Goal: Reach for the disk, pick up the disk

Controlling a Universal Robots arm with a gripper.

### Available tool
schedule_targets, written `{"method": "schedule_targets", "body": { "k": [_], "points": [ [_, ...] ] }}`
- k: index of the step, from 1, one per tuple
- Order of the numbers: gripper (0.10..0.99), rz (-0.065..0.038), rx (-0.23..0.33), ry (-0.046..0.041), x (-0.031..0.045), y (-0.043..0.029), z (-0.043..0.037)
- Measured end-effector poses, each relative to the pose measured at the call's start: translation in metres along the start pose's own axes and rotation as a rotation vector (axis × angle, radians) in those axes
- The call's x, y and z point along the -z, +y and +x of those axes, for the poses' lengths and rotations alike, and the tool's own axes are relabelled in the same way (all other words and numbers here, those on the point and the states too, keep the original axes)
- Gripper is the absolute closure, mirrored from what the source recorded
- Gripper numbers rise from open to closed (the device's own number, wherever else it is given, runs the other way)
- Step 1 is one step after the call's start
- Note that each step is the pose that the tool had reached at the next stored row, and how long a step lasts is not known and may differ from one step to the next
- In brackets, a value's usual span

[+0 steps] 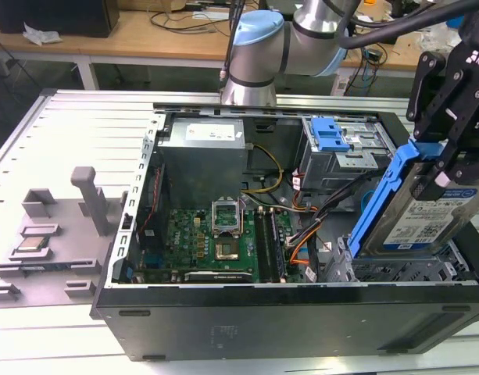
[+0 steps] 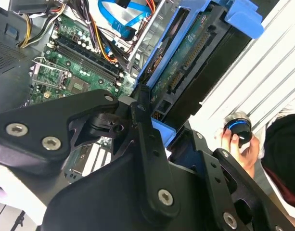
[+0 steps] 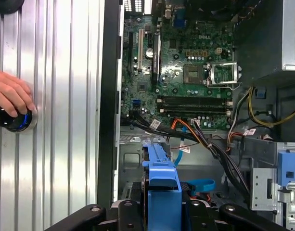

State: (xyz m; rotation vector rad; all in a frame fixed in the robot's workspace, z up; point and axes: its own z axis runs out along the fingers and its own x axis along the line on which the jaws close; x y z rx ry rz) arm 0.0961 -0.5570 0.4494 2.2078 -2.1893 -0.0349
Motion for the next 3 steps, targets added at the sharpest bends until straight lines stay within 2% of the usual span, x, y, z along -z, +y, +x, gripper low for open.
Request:
{"method": "schedule_targets", "body": {
  "k": [3],
  "points": [
    [0.718,0.000,0.000,0.0000,-0.0003,0.0000,0.0000]
  ]
}}
